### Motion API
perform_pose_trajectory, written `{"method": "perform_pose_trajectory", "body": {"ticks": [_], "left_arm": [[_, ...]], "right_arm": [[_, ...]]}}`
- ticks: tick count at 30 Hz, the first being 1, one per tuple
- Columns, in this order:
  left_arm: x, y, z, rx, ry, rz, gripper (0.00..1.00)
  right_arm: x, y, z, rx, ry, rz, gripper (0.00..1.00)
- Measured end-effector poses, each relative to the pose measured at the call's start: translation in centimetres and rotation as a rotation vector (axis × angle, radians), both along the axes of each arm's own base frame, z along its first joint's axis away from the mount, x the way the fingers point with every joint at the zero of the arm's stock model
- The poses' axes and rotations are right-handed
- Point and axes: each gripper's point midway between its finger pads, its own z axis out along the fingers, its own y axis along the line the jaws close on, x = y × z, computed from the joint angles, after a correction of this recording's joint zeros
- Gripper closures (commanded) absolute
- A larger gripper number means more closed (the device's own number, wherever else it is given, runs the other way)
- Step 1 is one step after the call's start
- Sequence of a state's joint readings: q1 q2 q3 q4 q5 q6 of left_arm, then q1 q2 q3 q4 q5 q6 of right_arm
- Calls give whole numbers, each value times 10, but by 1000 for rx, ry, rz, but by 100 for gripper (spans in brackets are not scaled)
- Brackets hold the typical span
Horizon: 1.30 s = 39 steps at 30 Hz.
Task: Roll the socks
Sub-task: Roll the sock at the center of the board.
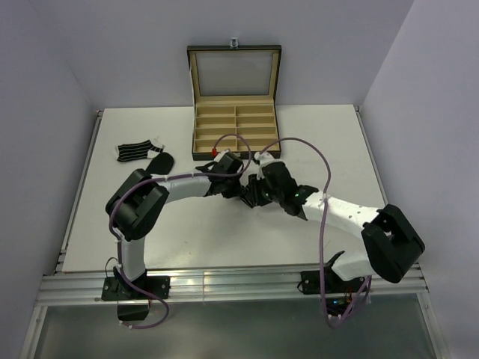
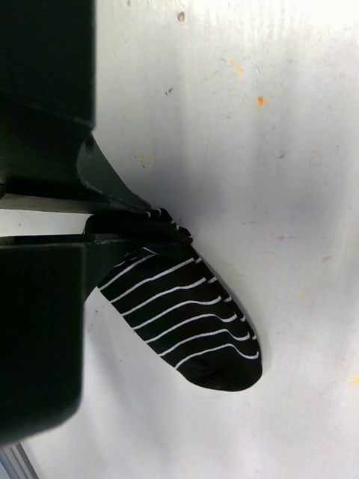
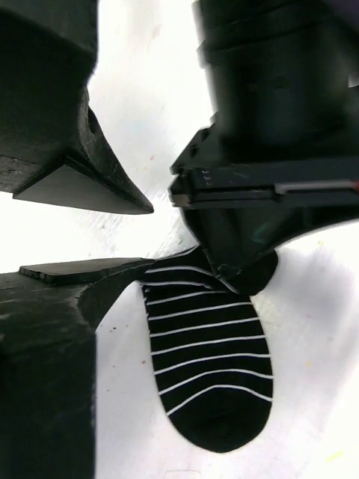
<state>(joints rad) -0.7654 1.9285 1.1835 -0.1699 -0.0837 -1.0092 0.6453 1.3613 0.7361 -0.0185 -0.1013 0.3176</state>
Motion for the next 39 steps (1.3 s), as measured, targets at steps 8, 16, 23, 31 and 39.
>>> {"method": "perform_pose_trajectory", "body": {"ticks": [8, 16, 23, 31, 39], "left_arm": [[-2, 7, -1, 50, 29, -31, 96], [-2, 7, -1, 43, 48, -41, 96], [-2, 8, -1, 38, 58, -40, 96], [1, 12, -2, 25, 73, -34, 95], [3, 13, -3, 16, 77, -29, 68]], "right_arm": [[-15, 6, -32, -188, -101, 40, 61], [-11, 12, -50, -266, -133, 44, 61], [-8, 15, -62, -296, -124, 48, 61], [-2, 23, -70, -307, -113, 48, 70], [0, 25, -71, -300, -97, 33, 100]]}}
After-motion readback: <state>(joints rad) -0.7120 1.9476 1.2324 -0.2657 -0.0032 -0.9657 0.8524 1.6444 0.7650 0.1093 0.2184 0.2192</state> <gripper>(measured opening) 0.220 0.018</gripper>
